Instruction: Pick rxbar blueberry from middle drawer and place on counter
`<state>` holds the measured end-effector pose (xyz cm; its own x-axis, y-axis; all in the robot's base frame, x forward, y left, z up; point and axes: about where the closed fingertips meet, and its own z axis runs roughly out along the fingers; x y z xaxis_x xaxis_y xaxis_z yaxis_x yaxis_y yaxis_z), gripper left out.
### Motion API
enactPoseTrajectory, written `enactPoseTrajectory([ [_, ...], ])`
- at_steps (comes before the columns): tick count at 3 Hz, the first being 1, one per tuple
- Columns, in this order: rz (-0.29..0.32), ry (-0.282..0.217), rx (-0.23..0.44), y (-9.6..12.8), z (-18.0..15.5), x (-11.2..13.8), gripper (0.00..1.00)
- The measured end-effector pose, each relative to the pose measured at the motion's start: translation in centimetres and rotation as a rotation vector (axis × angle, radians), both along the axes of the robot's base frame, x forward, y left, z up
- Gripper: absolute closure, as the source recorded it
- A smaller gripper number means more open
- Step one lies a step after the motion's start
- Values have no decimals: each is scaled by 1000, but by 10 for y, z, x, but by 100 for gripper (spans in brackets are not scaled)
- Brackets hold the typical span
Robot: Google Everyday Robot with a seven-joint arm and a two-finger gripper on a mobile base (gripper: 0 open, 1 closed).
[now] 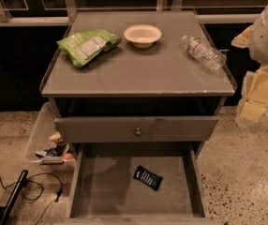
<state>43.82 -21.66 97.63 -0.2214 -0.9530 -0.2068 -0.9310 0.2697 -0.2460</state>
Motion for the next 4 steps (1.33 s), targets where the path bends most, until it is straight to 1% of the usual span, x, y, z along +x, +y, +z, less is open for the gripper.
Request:
enactPoseTrajectory([
  [2,-1,5,5,-1,-6,-1,0],
  [3,-16,79,51,-11,-53,-2,0],
  [4,-19,158,109,-12,-120,-8,0],
])
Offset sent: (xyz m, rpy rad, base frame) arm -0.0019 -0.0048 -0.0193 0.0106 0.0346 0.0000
